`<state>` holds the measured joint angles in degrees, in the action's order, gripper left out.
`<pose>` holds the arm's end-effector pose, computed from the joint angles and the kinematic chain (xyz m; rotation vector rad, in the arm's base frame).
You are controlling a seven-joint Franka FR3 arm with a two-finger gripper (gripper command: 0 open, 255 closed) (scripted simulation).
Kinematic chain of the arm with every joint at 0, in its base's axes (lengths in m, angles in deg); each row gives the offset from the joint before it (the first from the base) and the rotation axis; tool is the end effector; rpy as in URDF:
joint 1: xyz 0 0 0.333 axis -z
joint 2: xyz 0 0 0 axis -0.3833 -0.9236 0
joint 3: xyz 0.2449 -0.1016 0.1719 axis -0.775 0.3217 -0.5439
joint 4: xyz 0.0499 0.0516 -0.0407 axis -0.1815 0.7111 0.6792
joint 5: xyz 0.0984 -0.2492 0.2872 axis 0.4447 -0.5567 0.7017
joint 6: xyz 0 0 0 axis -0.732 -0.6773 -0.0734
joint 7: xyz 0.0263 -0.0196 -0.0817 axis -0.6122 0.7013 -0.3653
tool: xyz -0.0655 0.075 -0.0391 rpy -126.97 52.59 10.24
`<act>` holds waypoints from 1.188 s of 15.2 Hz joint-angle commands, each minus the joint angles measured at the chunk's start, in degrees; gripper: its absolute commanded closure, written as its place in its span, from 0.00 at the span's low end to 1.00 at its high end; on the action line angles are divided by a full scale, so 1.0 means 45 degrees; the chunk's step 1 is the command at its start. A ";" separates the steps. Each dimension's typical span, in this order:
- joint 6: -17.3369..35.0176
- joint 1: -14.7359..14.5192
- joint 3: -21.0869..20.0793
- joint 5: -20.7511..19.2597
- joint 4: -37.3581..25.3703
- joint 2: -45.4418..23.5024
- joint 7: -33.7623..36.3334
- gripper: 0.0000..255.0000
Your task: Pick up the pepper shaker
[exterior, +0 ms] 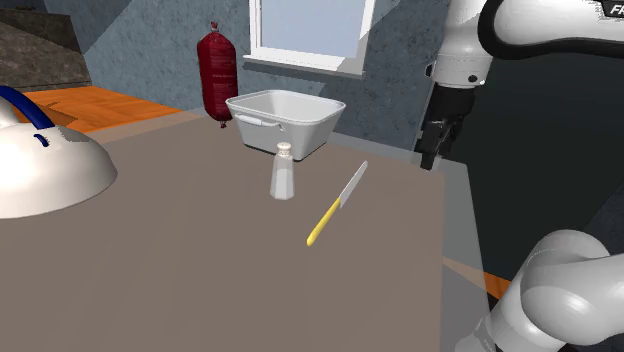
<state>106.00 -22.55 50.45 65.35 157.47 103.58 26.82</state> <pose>0.2862 0.0226 0.6086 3.0733 0.0640 -0.0808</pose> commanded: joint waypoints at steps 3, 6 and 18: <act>0.0008 -0.0105 -0.0431 0.0455 -0.0549 -0.0658 0.0551 0.00; 0.0013 -0.0231 -0.1048 0.1059 -0.1471 -0.1701 0.1369 0.00; -0.0255 -0.0567 -0.3294 0.2390 -0.6435 -0.6550 0.4739 0.00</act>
<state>104.83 -25.02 36.29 75.90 130.32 75.97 46.97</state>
